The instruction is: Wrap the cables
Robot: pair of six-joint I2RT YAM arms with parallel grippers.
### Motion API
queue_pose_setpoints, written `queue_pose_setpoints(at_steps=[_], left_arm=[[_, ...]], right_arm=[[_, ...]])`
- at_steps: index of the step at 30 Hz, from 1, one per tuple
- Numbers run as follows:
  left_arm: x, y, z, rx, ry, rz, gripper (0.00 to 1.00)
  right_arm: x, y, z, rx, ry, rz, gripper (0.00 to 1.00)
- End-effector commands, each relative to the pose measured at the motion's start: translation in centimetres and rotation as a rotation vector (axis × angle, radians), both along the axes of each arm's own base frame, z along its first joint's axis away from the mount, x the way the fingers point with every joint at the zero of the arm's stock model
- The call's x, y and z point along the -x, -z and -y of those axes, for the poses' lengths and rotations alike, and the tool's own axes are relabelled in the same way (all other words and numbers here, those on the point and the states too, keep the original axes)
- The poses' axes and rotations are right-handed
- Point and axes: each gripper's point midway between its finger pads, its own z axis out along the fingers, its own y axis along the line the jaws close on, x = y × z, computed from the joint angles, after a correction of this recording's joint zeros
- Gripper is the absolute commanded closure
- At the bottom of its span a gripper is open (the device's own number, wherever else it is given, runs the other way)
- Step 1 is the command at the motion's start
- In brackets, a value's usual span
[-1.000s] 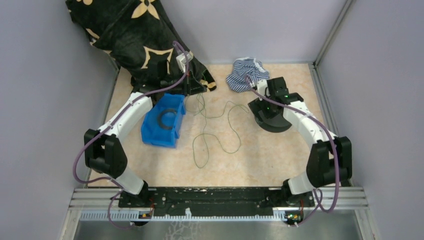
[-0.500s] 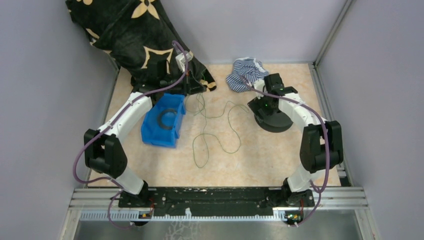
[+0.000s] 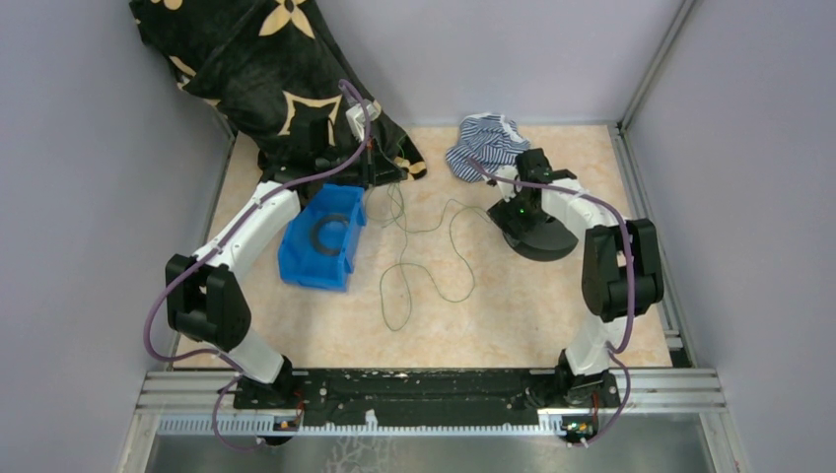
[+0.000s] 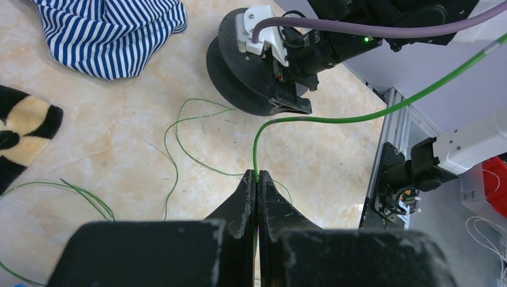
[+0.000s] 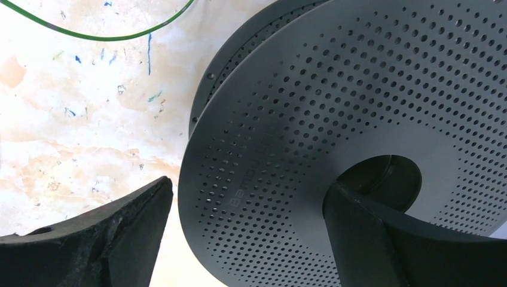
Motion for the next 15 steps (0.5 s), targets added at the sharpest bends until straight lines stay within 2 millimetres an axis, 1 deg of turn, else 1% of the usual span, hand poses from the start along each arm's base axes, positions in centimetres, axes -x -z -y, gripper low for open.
queue_pose_setpoints(at_steps=[1, 5, 8, 10, 11, 15], left_arm=[[0.5, -2.2, 0.1, 0.023, 0.013, 0.068, 1.0], [0.5, -2.4, -0.1, 0.018, 0.005, 0.081, 1.0], [0.4, -2.3, -0.2, 0.011, -0.006, 0.086, 1.0], [0.2, -2.2, -0.4, 0.003, -0.016, 0.094, 1.0], [0.1, -2.1, -0.4, -0.002, -0.022, 0.095, 1.0], [-0.3, -2.0, -0.8, -0.023, -0.047, 0.11, 1.0]], right_arm=[[-1.7, -1.5, -0.1, -0.016, -0.019, 0.052, 0.12], [-1.6, -2.2, -0.1, -0.017, -0.024, 0.066, 0.28], [-1.4, -3.5, -0.5, -0.049, -0.017, 0.096, 0.41], [-1.3, -4.4, -1.1, -0.091, -0.01, 0.112, 0.46], [-1.2, -6.0, -1.5, -0.122, -0.007, 0.152, 0.49], [-0.7, -9.2, -2.9, -0.23, 0.013, 0.211, 0.57]])
